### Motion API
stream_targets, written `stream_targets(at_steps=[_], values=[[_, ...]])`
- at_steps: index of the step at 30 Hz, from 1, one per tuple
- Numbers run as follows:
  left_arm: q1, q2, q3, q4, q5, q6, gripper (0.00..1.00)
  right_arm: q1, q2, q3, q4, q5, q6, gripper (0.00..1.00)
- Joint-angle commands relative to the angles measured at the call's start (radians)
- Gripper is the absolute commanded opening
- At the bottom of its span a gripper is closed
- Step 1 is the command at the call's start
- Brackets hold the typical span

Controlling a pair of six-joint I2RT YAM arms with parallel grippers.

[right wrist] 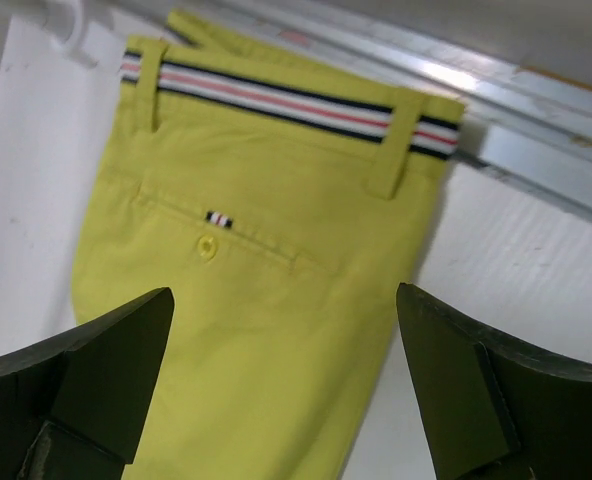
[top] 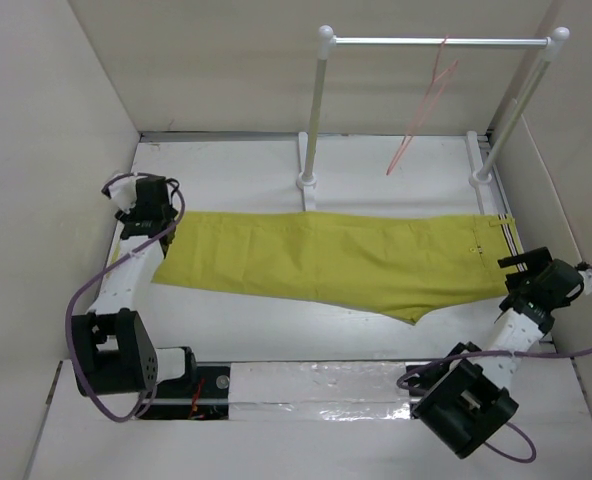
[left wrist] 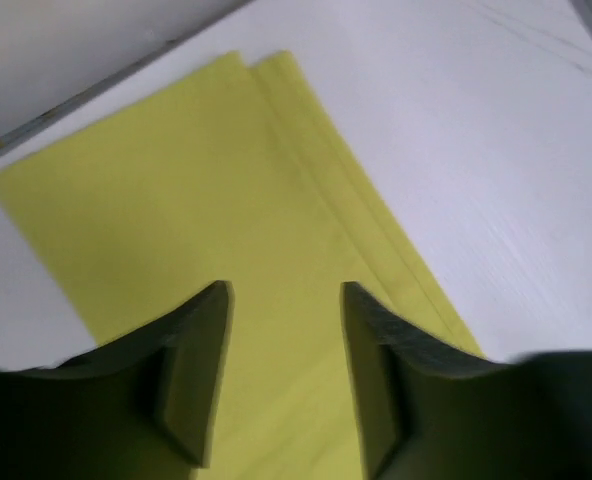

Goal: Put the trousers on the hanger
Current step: Fold the trousers at the center of the board.

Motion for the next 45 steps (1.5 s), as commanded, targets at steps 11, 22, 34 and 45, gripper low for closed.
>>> stream_targets(at_steps=[11,22,34,45], values=[[-0.908,0.002,-0.011,0.345,-0.054,-0.081,0.00,-0.095,0.111,-0.042,0.048,0.082,0.058,0.89],[-1.068,0.102,-0.111,0.474,-0.092,-0.055,0.00,-0.064,0.372,0.013,0.143,0.100,0.094,0.72],[-1.018,0.106,-0.240,0.539,-0.083,-0.048,0.00,-0.041,0.445,0.024,0.250,0.157,0.111,0.00],[-1.106,0.191,-0.249,0.579,-0.061,-0.040,0.00,0.339,-0.092,0.215,0.028,0.266,-0.117,0.00]])
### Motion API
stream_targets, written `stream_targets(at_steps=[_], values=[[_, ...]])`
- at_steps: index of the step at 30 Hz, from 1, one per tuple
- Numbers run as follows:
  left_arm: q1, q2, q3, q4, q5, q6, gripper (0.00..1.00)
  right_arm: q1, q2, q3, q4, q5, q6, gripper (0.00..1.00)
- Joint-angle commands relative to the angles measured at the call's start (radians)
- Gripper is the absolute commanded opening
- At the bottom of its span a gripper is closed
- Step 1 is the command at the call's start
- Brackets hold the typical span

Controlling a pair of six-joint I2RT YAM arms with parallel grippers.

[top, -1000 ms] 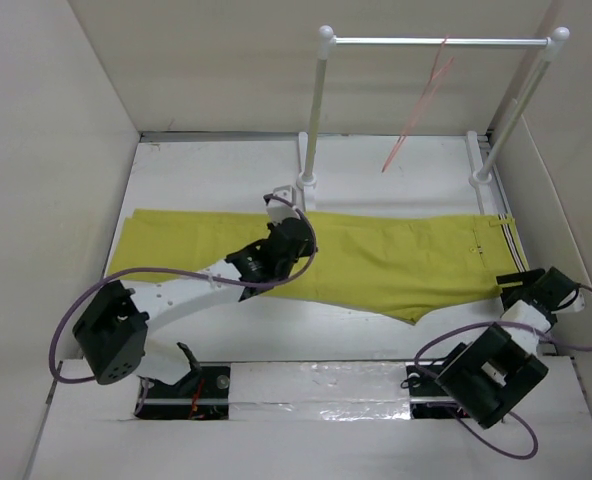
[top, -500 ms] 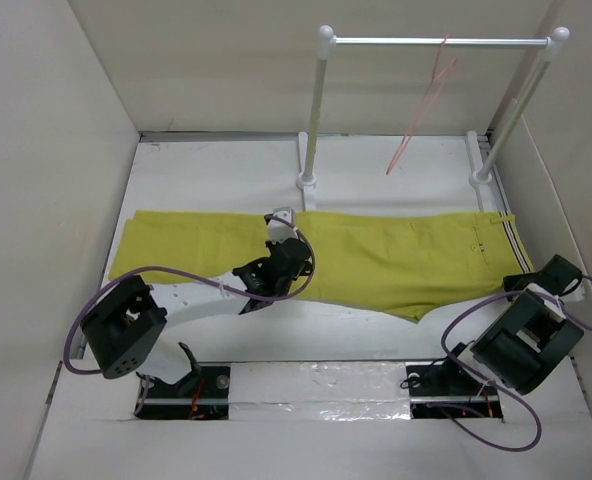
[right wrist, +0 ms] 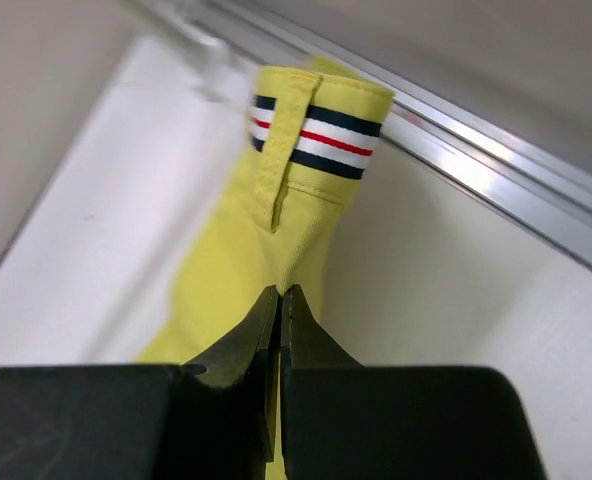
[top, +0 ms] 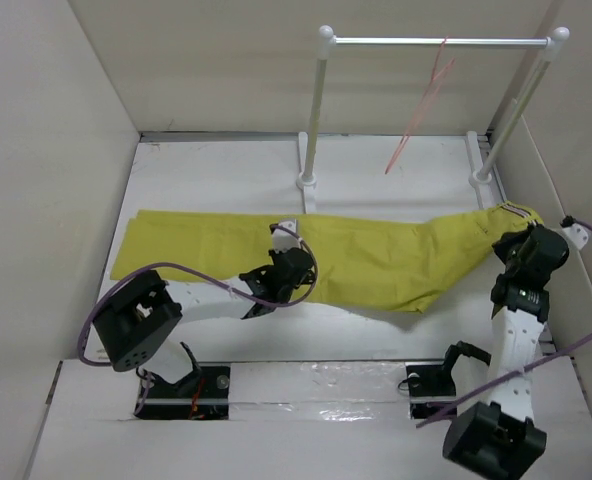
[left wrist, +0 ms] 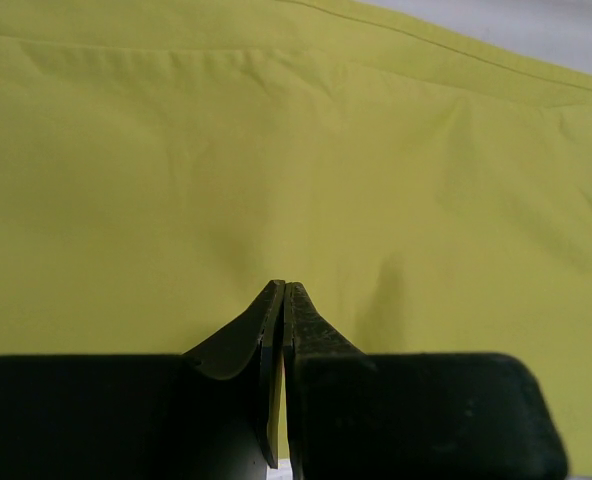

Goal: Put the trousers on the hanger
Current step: Fold the trousers at the center of the board.

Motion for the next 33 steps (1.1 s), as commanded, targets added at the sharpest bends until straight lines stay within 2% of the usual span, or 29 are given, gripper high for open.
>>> stream_targets(at_steps=[1,2,3,6,7,9,10,12,13,14,16,17,21,24,27,33], values=[[-0.061,0.031,-0.004,0.050,-0.005,0.008,0.00,0.112,-0.088,0.116,-0.045,0.020,-0.123,0.00],[-0.075,0.043,-0.002,0.057,-0.008,0.005,0.00,0.152,-0.095,0.155,-0.068,0.008,-0.153,0.00],[-0.087,0.074,0.001,0.056,-0.009,-0.007,0.00,0.251,-0.111,0.169,-0.098,0.003,-0.163,0.00],[-0.087,0.135,0.009,0.050,0.006,-0.037,0.00,0.436,-0.131,0.215,-0.140,0.025,-0.175,0.00],[-0.087,0.144,0.010,0.039,0.006,-0.045,0.00,0.564,-0.137,0.227,-0.152,0.054,-0.175,0.00],[-0.087,0.154,0.003,0.034,0.005,-0.053,0.00,0.687,-0.129,0.285,-0.209,0.098,-0.171,0.00],[-0.087,0.151,-0.002,0.033,0.005,-0.059,0.00,0.800,-0.116,0.302,-0.220,0.130,-0.169,0.00],[-0.087,0.138,-0.022,0.036,0.009,-0.061,0.00,0.910,-0.097,0.337,-0.256,0.161,-0.152,0.00],[-0.087,0.132,-0.030,0.037,0.017,-0.067,0.00,0.967,-0.089,0.365,-0.261,0.205,-0.139,0.00],[-0.087,0.129,-0.046,0.037,0.026,-0.071,0.00,1.086,-0.082,0.368,-0.252,0.228,-0.111,0.00],[-0.087,0.121,-0.063,0.040,0.041,-0.082,0.00,1.207,-0.063,0.383,-0.212,0.306,-0.076,0.00],[-0.087,0.118,-0.082,0.042,0.046,-0.096,0.00,1.326,-0.031,0.397,-0.198,0.365,-0.060,0.00],[-0.087,0.115,-0.119,0.045,0.054,-0.120,0.00,1.562,0.081,0.498,-0.165,0.468,-0.046,0.00],[-0.099,0.105,-0.145,0.045,0.051,-0.143,0.00,1.611,0.147,0.568,-0.084,0.471,-0.068,0.00],[-0.129,0.083,-0.178,0.057,0.028,-0.168,0.00,1.611,0.205,0.626,0.021,0.417,-0.088,0.00],[-0.182,0.111,-0.180,0.065,0.012,-0.203,0.00,1.501,0.343,0.822,0.116,0.327,-0.117,0.00]])
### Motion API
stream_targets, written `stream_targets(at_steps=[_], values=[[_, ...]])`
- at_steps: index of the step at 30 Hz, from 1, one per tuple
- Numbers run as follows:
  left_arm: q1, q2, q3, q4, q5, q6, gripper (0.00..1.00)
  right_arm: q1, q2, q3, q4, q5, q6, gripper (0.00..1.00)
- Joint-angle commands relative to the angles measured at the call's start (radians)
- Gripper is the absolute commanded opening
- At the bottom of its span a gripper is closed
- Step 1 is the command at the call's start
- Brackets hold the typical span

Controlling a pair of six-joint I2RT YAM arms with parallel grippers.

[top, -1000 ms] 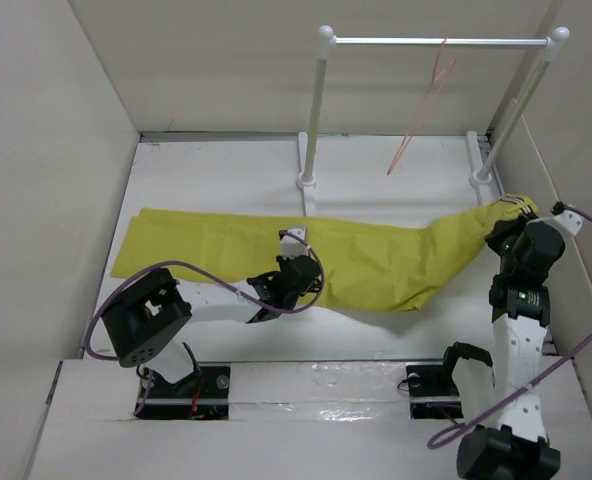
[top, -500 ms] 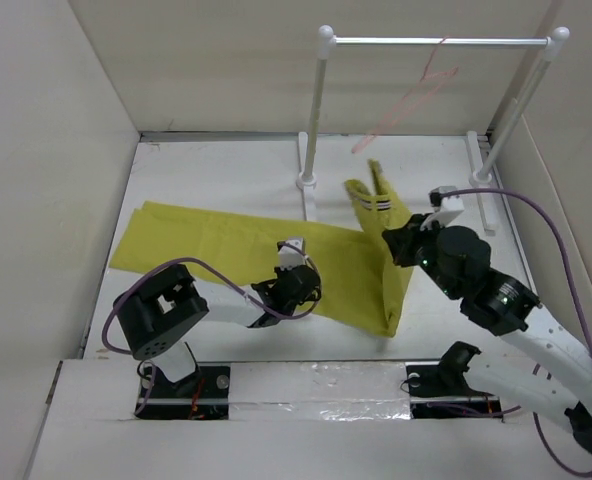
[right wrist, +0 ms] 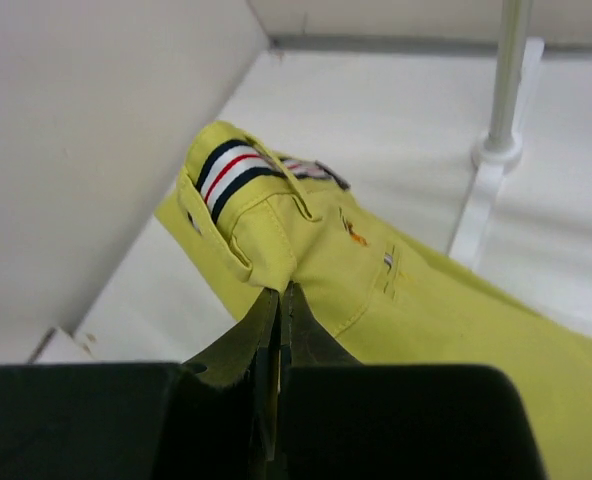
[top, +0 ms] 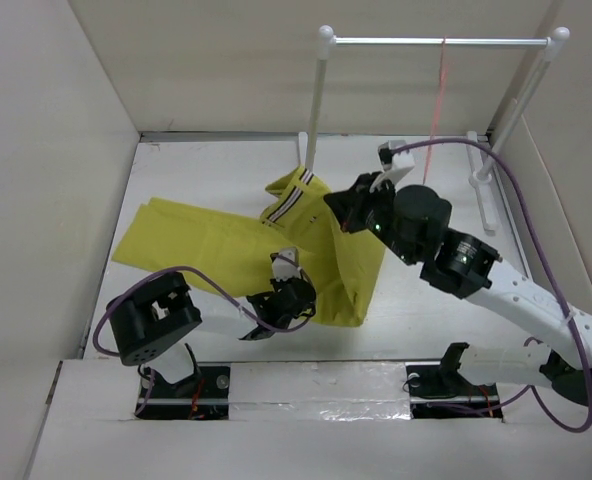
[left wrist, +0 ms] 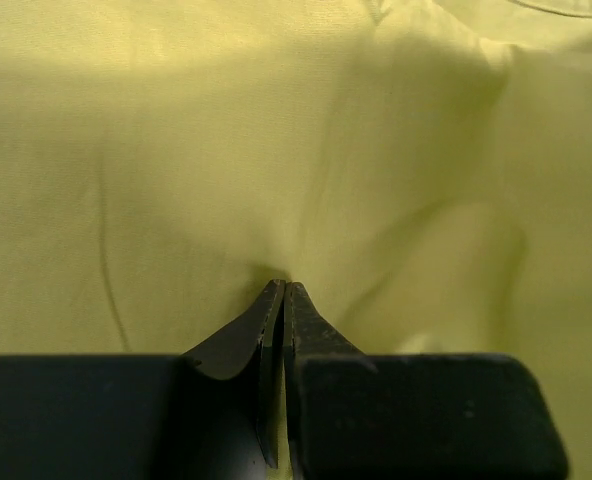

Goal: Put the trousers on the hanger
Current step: Fold the trousers at the center of the board.

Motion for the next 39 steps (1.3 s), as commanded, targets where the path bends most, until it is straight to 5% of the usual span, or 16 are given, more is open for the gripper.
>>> stream_targets(at_steps=[1,15,23,26,29,33,39], values=[[-0.055,0.037,-0.010,-0.072,0.015,-0.035,0.00,-0.057,0.039,0.188,0.241,-0.042,-0.009,0.00],[-0.189,0.241,0.249,-0.069,0.021,0.038,0.00,-0.131,-0.050,0.296,0.301,-0.034,-0.035,0.00],[-0.189,0.181,0.320,-0.086,-0.049,0.118,0.02,-0.178,-0.053,0.283,0.258,-0.074,-0.040,0.00],[-0.189,0.017,0.237,-0.115,-0.136,0.109,0.30,-0.178,-0.039,0.281,0.250,-0.075,-0.055,0.00],[-0.177,-0.228,0.171,-0.239,-0.270,0.071,0.46,-0.169,-0.016,0.278,0.256,-0.091,-0.060,0.00],[-0.167,-0.663,0.145,-0.402,-0.388,0.057,0.47,-0.138,0.051,0.311,0.264,-0.108,-0.067,0.00],[-0.149,-1.062,0.221,-0.641,-0.460,0.071,0.45,-0.046,0.244,0.411,0.284,-0.072,-0.095,0.00]])
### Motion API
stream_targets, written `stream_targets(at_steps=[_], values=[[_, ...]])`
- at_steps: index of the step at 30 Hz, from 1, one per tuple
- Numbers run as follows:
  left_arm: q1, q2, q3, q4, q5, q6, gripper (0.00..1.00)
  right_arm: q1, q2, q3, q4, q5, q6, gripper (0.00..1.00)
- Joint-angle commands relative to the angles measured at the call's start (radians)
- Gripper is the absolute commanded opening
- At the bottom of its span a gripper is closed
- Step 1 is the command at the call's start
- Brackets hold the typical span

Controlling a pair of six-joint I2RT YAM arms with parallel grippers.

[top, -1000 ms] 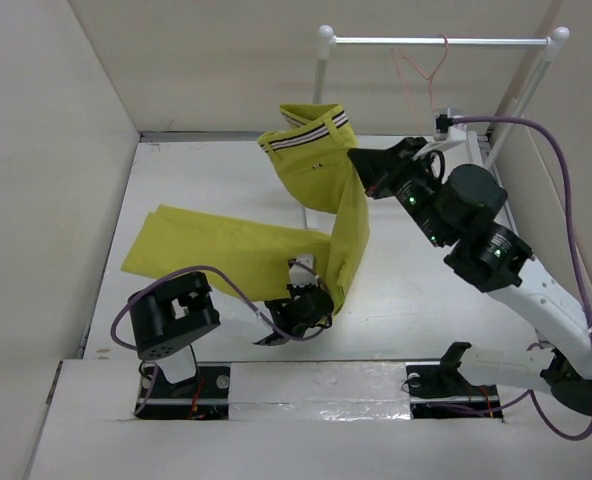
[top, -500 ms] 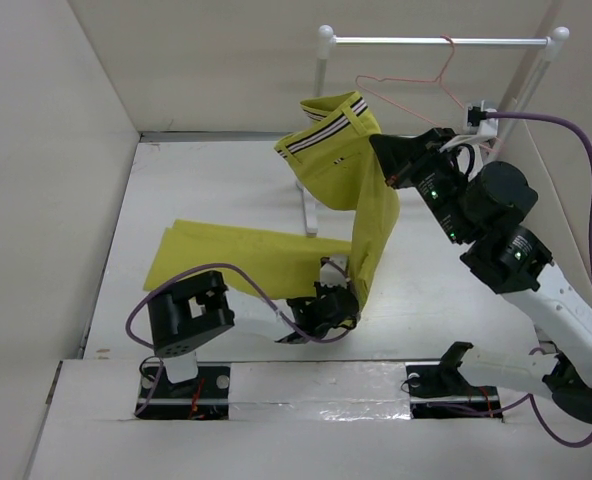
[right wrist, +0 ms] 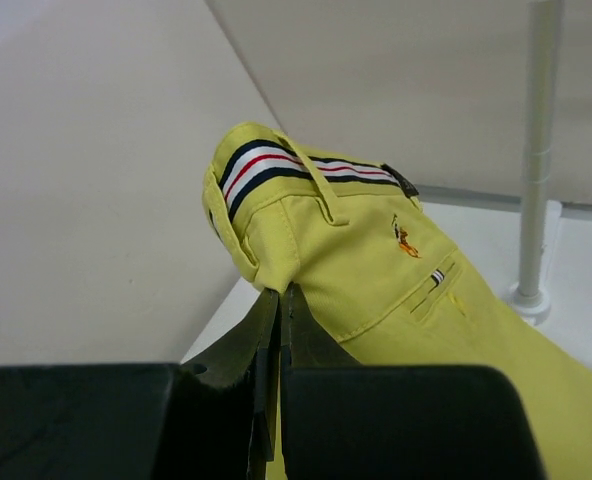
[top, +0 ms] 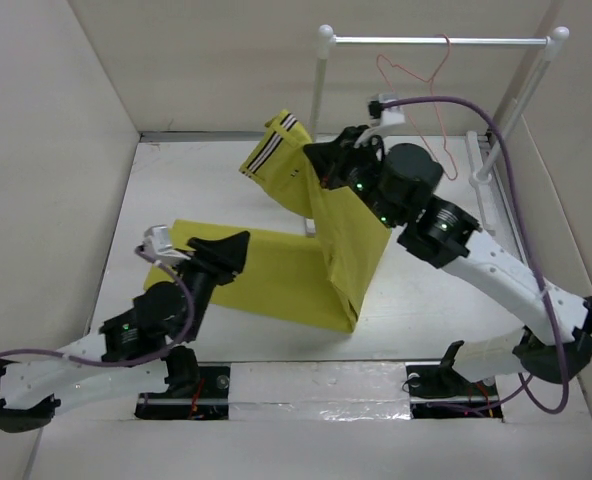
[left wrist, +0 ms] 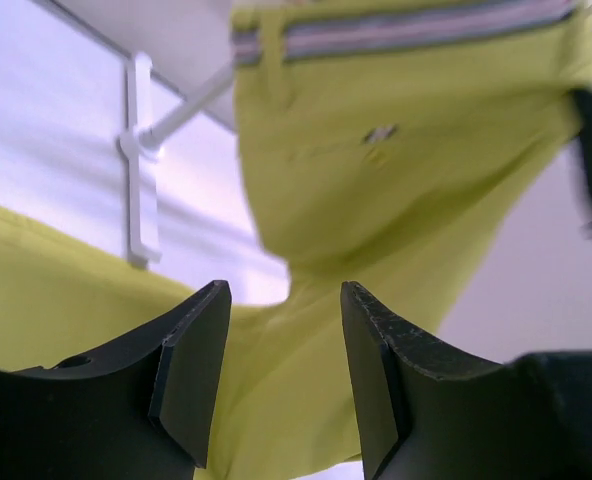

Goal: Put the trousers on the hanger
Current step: Fold the trousers at the center of the board.

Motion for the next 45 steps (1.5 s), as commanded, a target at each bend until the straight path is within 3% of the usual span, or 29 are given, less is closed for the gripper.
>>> stream_targets(at_steps=[1,8,13,15,16,17,19,22,24,26,27,30,31,32,33,34,38,39,41,42,43,44,45], values=[[0.008,-0.121,0.058,-0.239,-0.094,-0.017,0.45,0.051,0.080,0.116,0.168,0.017,-0.030,0.00],[0.008,-0.270,0.223,-0.504,-0.149,-0.048,0.44,0.160,0.413,0.340,0.207,0.188,-0.124,0.00],[0.008,-0.400,0.296,-0.581,-0.195,-0.046,0.42,0.275,0.649,0.412,0.216,0.137,-0.120,0.02],[0.008,-0.447,0.310,-0.604,-0.223,-0.043,0.42,0.309,0.734,0.417,0.213,0.072,-0.080,0.20],[0.008,-0.454,0.316,-0.607,-0.230,-0.031,0.42,0.332,0.805,0.414,0.215,0.034,-0.064,0.59],[0.008,-0.460,0.324,-0.612,-0.247,-0.019,0.43,0.332,0.835,0.418,0.201,-0.042,-0.049,0.76],[0.008,-0.452,0.348,-0.629,-0.262,-0.014,0.43,0.332,0.858,0.409,0.164,-0.099,-0.004,0.97],[0.008,-0.413,0.370,-0.650,-0.284,0.000,0.45,0.317,0.764,0.229,0.242,-0.113,0.000,0.97],[0.008,-0.373,0.364,-0.676,-0.296,-0.028,0.45,0.277,0.617,0.117,0.305,-0.117,0.003,0.95],[0.008,-0.345,0.347,-0.708,-0.316,-0.070,0.46,0.245,0.459,-0.062,0.348,-0.117,0.003,0.85],[0.008,-0.315,0.326,-0.728,-0.319,-0.101,0.47,0.211,0.409,-0.116,0.368,-0.117,0.000,0.66],[0.008,-0.241,0.251,-0.828,-0.284,-0.289,0.51,0.140,0.246,-0.313,0.373,-0.095,-0.012,0.36],[0.008,-0.213,0.220,-0.853,-0.272,-0.352,0.52,0.120,0.211,-0.357,0.368,-0.100,-0.012,0.16],[0.008,-0.186,0.185,-0.929,-0.253,-0.438,0.53,0.099,0.178,-0.440,0.368,-0.109,-0.014,0.11],[0.008,-0.114,0.113,-0.971,-0.246,-0.648,0.54,0.077,0.145,-0.477,0.368,-0.120,-0.023,0.09],[0.008,-0.072,0.079,-1.003,-0.232,-0.739,0.54,0.039,0.087,-0.511,0.368,-0.133,-0.036,0.08],[0.018,0.148,0.002,-0.913,-0.161,-0.842,0.65,-0.071,-0.033,-0.626,0.325,-0.228,-0.104,0.12],[0.031,0.232,0.031,-0.872,-0.160,-0.812,0.65,-0.097,-0.051,-0.641,0.314,-0.263,-0.127,0.14],[0.185,0.299,0.063,-0.752,-0.075,-0.561,0.68,-0.157,-0.094,-0.681,0.305,-0.339,-0.138,0.23],[0.280,0.334,0.066,-0.512,0.008,-0.410,0.69,-0.171,-0.106,-0.695,0.294,-0.363,-0.141,0.25],[0.382,0.342,0.059,-0.400,0.131,-0.294,0.69,-0.184,-0.120,-0.720,0.284,-0.367,-0.141,0.29],[0.560,0.345,0.050,-0.282,0.319,-0.201,0.67,-0.206,-0.152,-0.735,0.273,-0.373,-0.142,0.29],[0.619,0.332,0.034,-0.267,0.361,-0.192,0.66,-0.216,-0.169,-0.753,0.276,-0.383,-0.142,0.30]])
